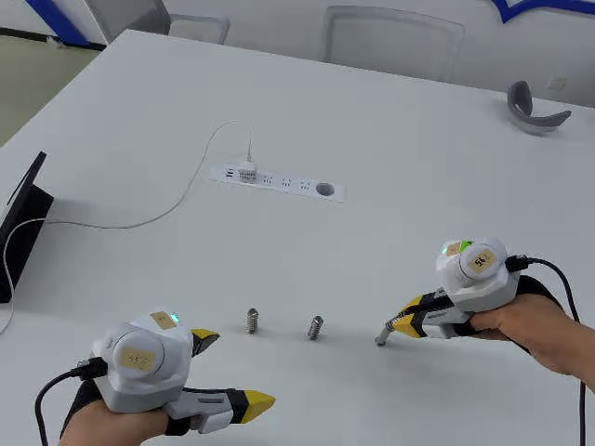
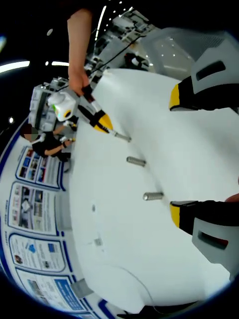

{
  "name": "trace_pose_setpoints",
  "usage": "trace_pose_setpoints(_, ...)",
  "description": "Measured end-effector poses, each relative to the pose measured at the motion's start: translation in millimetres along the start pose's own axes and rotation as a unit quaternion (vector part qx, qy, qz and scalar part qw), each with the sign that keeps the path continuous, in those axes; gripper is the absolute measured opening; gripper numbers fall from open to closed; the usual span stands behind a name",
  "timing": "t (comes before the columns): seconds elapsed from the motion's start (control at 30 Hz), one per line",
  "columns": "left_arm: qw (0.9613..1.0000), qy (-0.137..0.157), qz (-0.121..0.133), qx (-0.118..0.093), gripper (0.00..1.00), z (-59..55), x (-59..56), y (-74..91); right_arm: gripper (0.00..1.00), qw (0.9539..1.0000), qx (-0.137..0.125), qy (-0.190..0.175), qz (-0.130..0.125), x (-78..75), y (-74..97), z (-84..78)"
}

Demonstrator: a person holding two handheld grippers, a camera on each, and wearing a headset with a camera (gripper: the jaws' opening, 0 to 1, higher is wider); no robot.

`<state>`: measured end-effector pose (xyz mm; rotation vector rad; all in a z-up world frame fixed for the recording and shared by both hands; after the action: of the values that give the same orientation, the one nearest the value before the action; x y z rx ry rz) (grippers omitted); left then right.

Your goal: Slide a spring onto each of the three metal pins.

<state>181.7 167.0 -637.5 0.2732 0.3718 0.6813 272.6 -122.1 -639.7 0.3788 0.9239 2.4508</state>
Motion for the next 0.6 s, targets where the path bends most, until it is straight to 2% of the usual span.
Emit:
trace_pose_setpoints(0.23, 1.0000, -0.001, 0.002, 0.000, 0.75, 0.1, 0.9, 1.6, 0.12, 0.9999, 0.009, 0.008, 0.003, -0.2, -6.6, -0.9)
trace_pose_setpoints(0.37, 1.0000, 0.001, 0.003, 0.001, 0.75, -0.8, 1.0, 1.5, 0.12, 1.0000, 0.005, 0.007, 0.003, -1.6, -9.7, 1.5)
trace_pose_setpoints(0.6, 1.0000, 0.003, 0.002, 0.002, 0.75, -2.3, 0.3, 1.8, 0.12, 0.9994, 0.021, 0.027, 0.008, 1.3, -17.6, -2.6)
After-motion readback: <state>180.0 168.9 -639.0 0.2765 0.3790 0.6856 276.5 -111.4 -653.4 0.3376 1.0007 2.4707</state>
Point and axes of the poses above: the centre of the closed fingertips' face, and the gripper's own axes: y roughly backward along the fingers, x roughly to its left, z roughly out of its top, the point moved 7 cm from there along y, roughly backward along the fingers, and after that the axes turned 14 degrees about -x, right-handed, at the moved point
